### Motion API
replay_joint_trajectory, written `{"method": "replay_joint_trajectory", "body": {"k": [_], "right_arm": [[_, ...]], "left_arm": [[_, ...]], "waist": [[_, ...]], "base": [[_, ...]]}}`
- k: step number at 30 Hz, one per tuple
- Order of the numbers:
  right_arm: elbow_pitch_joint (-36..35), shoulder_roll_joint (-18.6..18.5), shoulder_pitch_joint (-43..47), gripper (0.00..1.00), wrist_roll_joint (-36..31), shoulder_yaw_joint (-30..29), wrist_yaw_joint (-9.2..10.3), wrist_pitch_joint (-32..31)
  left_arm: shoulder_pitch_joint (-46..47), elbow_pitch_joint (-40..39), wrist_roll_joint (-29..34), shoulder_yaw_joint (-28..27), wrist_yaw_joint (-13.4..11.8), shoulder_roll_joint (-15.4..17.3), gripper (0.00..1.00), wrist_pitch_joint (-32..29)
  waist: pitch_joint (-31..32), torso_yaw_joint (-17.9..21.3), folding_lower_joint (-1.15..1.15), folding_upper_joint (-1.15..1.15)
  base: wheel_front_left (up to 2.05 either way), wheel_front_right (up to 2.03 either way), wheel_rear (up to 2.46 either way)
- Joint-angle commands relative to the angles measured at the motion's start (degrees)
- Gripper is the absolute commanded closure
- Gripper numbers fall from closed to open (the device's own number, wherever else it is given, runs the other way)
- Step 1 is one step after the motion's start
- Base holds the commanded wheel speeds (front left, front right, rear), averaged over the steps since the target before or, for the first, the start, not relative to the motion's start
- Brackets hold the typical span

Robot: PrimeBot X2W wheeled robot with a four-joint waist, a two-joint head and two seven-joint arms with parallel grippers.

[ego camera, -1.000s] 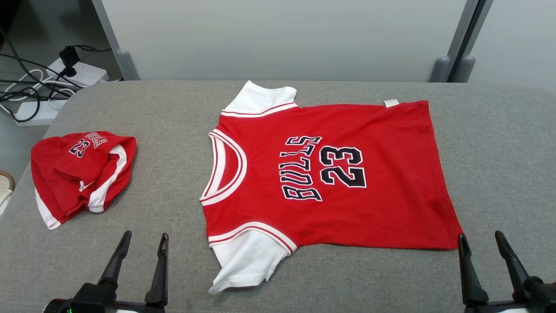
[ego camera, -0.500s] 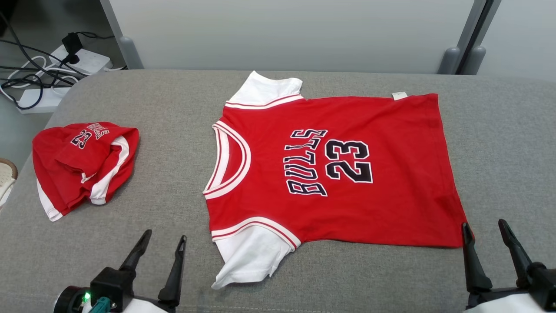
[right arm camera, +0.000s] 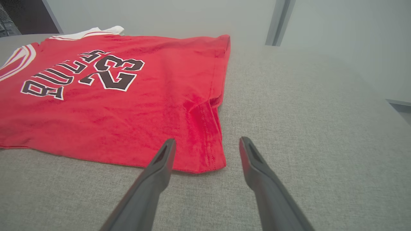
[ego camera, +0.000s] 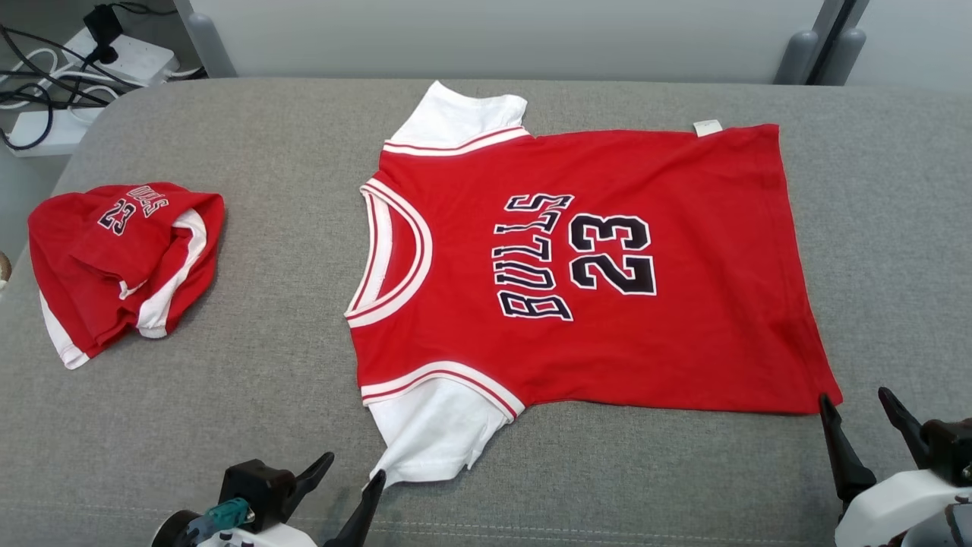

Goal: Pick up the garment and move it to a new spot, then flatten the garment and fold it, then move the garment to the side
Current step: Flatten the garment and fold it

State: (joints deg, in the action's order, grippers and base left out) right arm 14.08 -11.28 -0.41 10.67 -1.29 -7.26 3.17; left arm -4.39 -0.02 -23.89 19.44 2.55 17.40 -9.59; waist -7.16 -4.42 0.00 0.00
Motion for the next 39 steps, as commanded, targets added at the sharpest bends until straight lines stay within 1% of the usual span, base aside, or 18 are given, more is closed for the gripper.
{"method": "replay_joint_trajectory", "body": {"k": [1, 9, 18, 19, 20, 21, 22, 23, 24, 25, 26, 27, 30, 33, 36, 39], "right_arm": [[-0.9, -1.5, -2.0, 0.0, 0.3, 1.1, -0.23, -0.2], [2.3, -3.3, -6.2, 0.0, 0.9, 1.5, -0.23, -0.8], [5.5, -3.8, -9.0, 0.0, 1.5, 2.5, -0.23, -0.7], [5.9, -3.8, -9.4, 0.0, 1.6, 2.7, -0.23, -0.6], [6.3, -3.8, -9.8, 0.0, 1.7, 3.0, -0.23, -0.7], [6.8, -3.8, -10.2, 0.0, 1.7, 3.3, -0.23, -0.8], [7.4, -3.8, -10.7, 0.0, 1.9, 3.5, -0.23, -1.0], [8.0, -3.7, -11.1, 0.0, 2.2, 3.9, -0.23, -1.2], [8.6, -3.8, -11.5, 0.51, 2.3, 4.3, -0.23, -1.5], [9.0, -3.9, -11.8, 0.66, 2.5, 4.7, -0.23, -1.6], [9.4, -3.8, -12.1, 0.89, 2.8, 5.0, -0.23, -1.8], [9.8, -3.8, -12.3, 1.0, 3.1, 5.4, -0.23, -2.0], [10.3, -4.0, -12.0, 1.0, 4.2, 5.4, -0.23, -2.4], [9.3, -4.3, -9.9, 1.0, 5.6, 4.7, -0.23, -3.0], [6.5, -4.6, -6.4, 1.0, 7.6, 3.7, -0.23, -4.8], [1.7, -5.3, -2.6, 1.0, 8.7, 2.3, -0.23, -7.2]], "left_arm": [[2.4, -1.2, -0.5, -1.9, 0.5, 1.0, 0.0, -0.3], [4.3, 0.4, -2.1, 0.2, 2.5, 1.3, 0.0, -1.4], [6.7, 3.3, -2.8, 0.9, 3.2, 1.0, 0.0, -0.1], [6.8, 3.5, -3.0, 1.1, 3.3, 1.1, 0.09, -0.1], [7.0, 3.8, -3.3, 1.3, 3.4, 1.2, 0.53, -0.3], [7.2, 3.9, -3.5, 1.4, 3.5, 1.2, 0.94, -0.2], [7.3, 4.0, -3.6, 1.5, 3.6, 1.3, 1.0, -0.2], [7.4, 4.0, -3.8, 1.5, 3.6, 1.4, 1.0, -0.1], [7.6, 4.0, -3.9, 1.5, 3.7, 1.5, 1.0, -0.1], [7.7, 4.0, -4.0, 1.5, 3.7, 1.6, 1.0, -0.1], [7.7, 4.1, -4.3, 1.5, 3.7, 1.5, 1.0, -0.2], [7.8, 4.0, -4.4, 1.5, 3.7, 1.6, 1.0, -0.3], [7.6, 3.4, -5.0, 1.7, 3.8, 1.8, 1.0, -0.9], [6.5, 2.1, -6.2, 1.8, 3.9, 2.0, 1.0, -1.9], [4.6, 0.0, -7.2, 1.6, 3.5, 2.7, 1.0, -3.1], [1.5, -3.6, -8.5, 1.2, 2.6, 3.4, 1.0, -4.6]], "waist": [[-1.0, 0.1, 0.0, 0.0], [-5.9, 0.0, 0.0, 0.0], [-8.1, 0.2, 0.0, 0.0], [-8.3, 0.3, 0.0, 0.0], [-8.5, 0.4, 0.0, 0.0], [-8.7, 0.5, 0.0, 0.0], [-8.8, 0.6, 0.0, 0.0], [-8.9, 0.6, 0.0, 0.0], [-9.0, 0.6, 0.0, 0.0], [-9.2, 0.6, 0.0, 0.0], [-9.3, 0.6, 0.0, 0.0], [-9.4, 0.6, 0.0, 0.0], [-9.4, 0.3, 0.0, 0.0], [-9.1, -0.1, 0.0, 0.0], [-8.4, -0.4, 0.0, 0.0], [-7.8, -0.3, 0.0, 0.0]], "base": [[0.0, 0.0, 0.0], [0.0, 0.0, 0.0], [0.0, 0.0, 0.0], [0.0, 0.0, 0.0], [0.0, 0.0, 0.0], [0.0, 0.0, 0.0], [0.0, 0.0, 0.0], [0.0, 0.0, 0.0], [0.0, 0.0, 0.0], [0.0, 0.0, 0.0], [0.0, 0.0, 0.0], [0.0, 0.0, 0.0], [0.0, 0.0, 0.0], [0.0, 0.0, 0.0], [0.0, 0.0, 0.0], [0.0, 0.0, 0.0]]}}
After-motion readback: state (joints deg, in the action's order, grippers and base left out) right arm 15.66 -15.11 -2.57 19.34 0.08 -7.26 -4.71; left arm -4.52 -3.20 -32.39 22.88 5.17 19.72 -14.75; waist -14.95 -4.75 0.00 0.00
